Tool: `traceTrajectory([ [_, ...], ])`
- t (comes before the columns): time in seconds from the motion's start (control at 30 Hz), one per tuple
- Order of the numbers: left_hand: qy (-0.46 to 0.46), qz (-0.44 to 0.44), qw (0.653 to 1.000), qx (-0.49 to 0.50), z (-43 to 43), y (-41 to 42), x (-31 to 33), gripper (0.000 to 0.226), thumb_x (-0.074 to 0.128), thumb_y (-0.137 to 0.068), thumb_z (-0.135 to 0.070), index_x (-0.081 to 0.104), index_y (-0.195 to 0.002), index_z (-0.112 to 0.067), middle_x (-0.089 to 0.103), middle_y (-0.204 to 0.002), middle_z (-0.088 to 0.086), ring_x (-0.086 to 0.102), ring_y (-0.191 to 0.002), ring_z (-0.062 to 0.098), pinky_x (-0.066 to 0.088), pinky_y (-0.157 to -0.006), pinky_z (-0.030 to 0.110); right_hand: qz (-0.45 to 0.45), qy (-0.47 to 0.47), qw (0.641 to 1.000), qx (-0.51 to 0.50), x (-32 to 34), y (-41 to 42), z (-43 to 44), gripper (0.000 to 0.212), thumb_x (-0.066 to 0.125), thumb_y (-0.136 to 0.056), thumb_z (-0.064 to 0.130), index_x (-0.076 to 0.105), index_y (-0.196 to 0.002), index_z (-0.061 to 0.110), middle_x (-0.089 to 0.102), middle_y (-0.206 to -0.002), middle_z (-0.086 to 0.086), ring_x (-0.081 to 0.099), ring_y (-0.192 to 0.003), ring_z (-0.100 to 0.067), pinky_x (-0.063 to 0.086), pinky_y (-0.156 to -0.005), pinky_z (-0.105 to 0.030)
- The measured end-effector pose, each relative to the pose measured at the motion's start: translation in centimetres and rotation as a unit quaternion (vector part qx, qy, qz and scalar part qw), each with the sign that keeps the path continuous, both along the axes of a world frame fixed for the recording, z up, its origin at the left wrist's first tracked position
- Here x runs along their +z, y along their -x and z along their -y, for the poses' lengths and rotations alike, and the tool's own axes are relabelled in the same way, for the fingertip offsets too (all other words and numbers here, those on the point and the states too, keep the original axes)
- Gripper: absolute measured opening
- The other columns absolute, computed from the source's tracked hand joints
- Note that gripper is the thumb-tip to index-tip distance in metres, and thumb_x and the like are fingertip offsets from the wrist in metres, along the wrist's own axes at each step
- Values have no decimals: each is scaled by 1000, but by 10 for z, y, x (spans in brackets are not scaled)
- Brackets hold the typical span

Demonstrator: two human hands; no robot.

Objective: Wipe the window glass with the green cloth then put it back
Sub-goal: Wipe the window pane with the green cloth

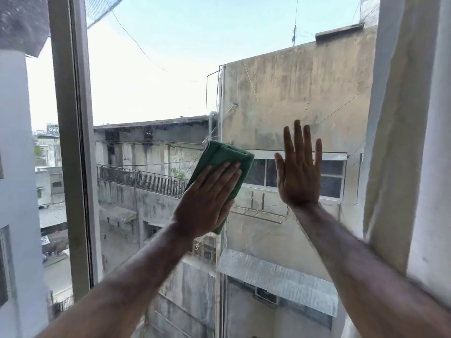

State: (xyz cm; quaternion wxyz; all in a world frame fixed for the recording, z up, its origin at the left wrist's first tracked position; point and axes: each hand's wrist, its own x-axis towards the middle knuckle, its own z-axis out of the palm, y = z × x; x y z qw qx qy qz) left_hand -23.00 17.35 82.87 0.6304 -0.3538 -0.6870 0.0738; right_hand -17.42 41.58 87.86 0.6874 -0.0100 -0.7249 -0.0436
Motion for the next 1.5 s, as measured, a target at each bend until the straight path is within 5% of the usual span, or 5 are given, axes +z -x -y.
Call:
traceTrajectory([
  [0.2,-239,55,969,-33,-61,-11,94,62,40,-109,-37,31,-161,-4,29,-169,15,24,-158,33,25,-127,56,-3,-5,1000,-7,0,0,0,61,21,-116,39,24,-170,11,20,-180,-14,17,-168,-32,14,-136,-58],
  [0.53,-25,30,999,10,15,0,-35,69,45,-107,-38,24,-163,-5,21,-171,16,19,-160,32,25,-129,54,-4,-5,1000,6,0,1,-2,60,29,-115,34,23,-170,11,19,-180,-15,16,-168,-33,14,-136,-60],
  [0.87,-503,80,861,-18,1,11,121,62,37,-109,-35,31,-158,2,33,-167,19,29,-157,34,23,-129,54,-6,-1,1000,0,0,2,-2,60,35,-116,32,22,-171,12,18,-180,-15,15,-168,-33,16,-135,-61],
  [1.2,-51,55,997,-16,-12,-7,-50,67,44,-107,-38,24,-163,-7,20,-172,13,16,-161,29,23,-129,52,-14,-10,1000,-10,-1,3,-4,60,34,-116,32,20,-171,12,18,-180,-14,14,-168,-32,16,-135,-60],
  [1.5,-410,99,906,34,107,38,51,64,31,-112,-38,17,-164,-3,21,-172,16,16,-161,30,18,-129,55,-16,4,1000,-12,-3,4,3,59,30,-116,34,21,-171,13,19,-180,-13,16,-168,-31,18,-134,-60],
])
